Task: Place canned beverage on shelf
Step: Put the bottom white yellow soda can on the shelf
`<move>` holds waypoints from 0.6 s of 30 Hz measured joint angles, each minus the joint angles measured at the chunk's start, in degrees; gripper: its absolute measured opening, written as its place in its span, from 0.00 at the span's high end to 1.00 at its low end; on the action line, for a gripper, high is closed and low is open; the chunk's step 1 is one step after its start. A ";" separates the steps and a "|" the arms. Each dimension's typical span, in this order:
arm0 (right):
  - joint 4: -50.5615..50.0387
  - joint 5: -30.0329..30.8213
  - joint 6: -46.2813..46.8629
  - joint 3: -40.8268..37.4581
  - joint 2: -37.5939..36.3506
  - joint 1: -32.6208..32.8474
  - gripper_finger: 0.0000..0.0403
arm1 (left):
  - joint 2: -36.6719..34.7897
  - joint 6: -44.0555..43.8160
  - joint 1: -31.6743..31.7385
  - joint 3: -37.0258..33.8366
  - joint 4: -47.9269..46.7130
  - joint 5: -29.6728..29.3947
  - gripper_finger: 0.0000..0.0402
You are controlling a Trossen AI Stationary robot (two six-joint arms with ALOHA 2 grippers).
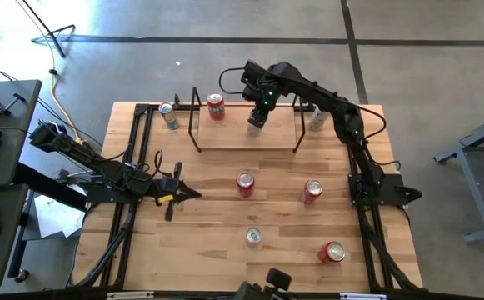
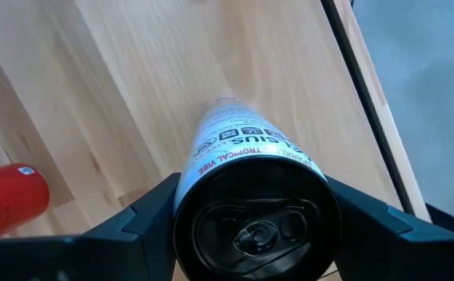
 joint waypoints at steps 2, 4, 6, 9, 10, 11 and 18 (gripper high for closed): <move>0.06 0.05 -0.43 -0.02 0.03 0.01 0.40 | 0.00 0.00 0.00 0.00 -0.02 -0.17 1.00; 0.21 0.17 -1.36 -0.04 0.03 0.01 0.40 | 0.00 0.00 0.00 0.00 0.00 -0.17 1.00; 0.79 0.53 -1.71 -0.09 0.08 0.03 0.40 | 0.00 0.00 0.00 0.00 0.00 -0.45 1.00; 2.16 0.93 -1.72 -0.14 0.18 0.16 0.34 | 0.00 -0.01 0.00 0.00 -0.01 -0.61 1.00; 2.62 1.00 -1.69 -0.17 0.24 0.24 0.31 | 0.00 -0.02 0.00 0.00 0.00 -0.59 1.00; 2.81 1.23 -1.71 -0.26 0.43 0.36 0.27 | 0.00 -0.04 0.00 0.00 -0.02 -0.59 1.00; 5.28 4.72 -2.01 -0.39 0.49 1.67 0.19 | 0.00 -0.65 0.00 0.00 -0.07 -0.57 1.00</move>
